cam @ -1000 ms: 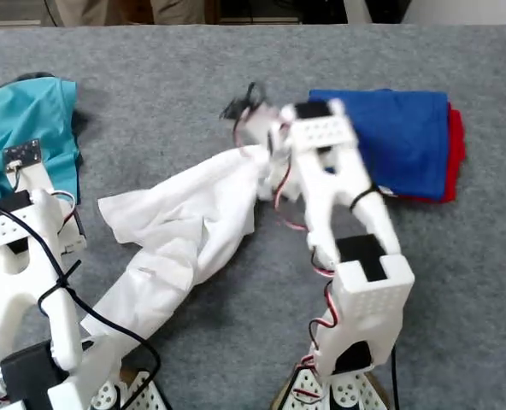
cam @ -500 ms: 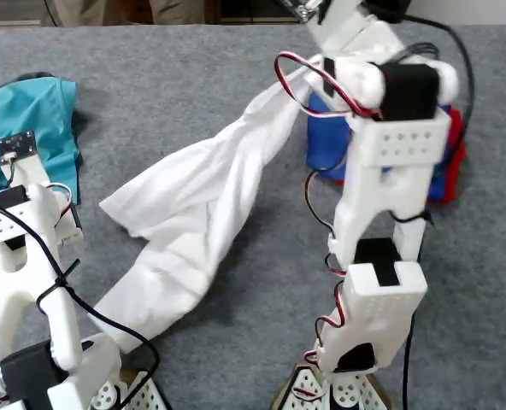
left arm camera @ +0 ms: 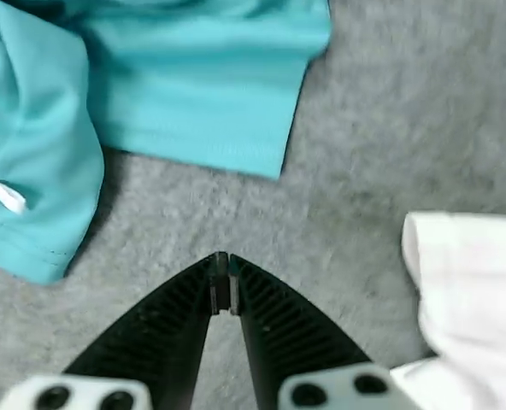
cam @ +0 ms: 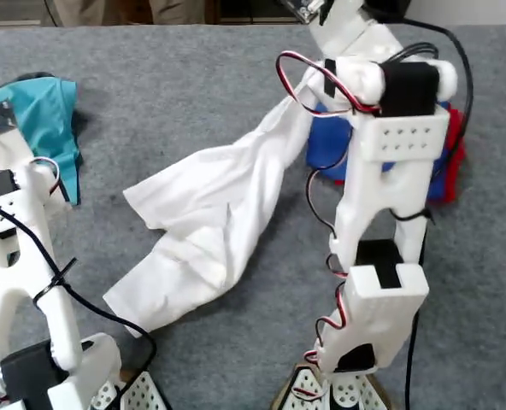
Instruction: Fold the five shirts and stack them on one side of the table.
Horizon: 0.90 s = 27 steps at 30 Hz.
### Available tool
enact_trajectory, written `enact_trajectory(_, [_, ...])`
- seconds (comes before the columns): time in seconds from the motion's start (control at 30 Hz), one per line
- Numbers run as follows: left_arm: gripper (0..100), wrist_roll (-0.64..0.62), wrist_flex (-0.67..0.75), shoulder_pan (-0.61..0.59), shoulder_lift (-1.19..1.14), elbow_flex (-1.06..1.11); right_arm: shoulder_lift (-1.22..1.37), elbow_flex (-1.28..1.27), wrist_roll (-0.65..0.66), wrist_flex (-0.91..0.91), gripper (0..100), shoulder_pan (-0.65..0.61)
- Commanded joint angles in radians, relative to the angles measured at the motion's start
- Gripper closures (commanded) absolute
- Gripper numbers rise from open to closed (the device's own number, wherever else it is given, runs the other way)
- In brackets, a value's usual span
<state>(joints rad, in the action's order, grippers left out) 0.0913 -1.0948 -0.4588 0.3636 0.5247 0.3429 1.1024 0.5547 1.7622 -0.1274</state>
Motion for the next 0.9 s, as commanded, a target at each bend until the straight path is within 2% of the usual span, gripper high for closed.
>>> enact_trajectory(0.0, [98,-0.066,0.043,0.055,-0.013,-0.046,0.031,-0.054,-0.023,-0.029,99.8,0.010])
enact_trajectory(0.17, [98,-0.129,0.046,0.198,-0.122,-0.083,0.113,-0.096,-0.080,-0.077,99.8,0.010])
enact_trajectory(0.43, [98,-0.170,0.040,0.413,-0.260,-0.196,0.209,-0.091,-0.058,-0.092,99.8,0.019])
enact_trajectory(0.63, [98,-0.172,0.046,0.466,-0.335,-0.321,0.236,-0.090,0.003,-0.115,99.8,0.021])
enact_trajectory(0.87, [98,-0.229,0.023,0.465,-0.582,-0.506,0.239,-0.062,0.074,-0.130,99.8,0.067])
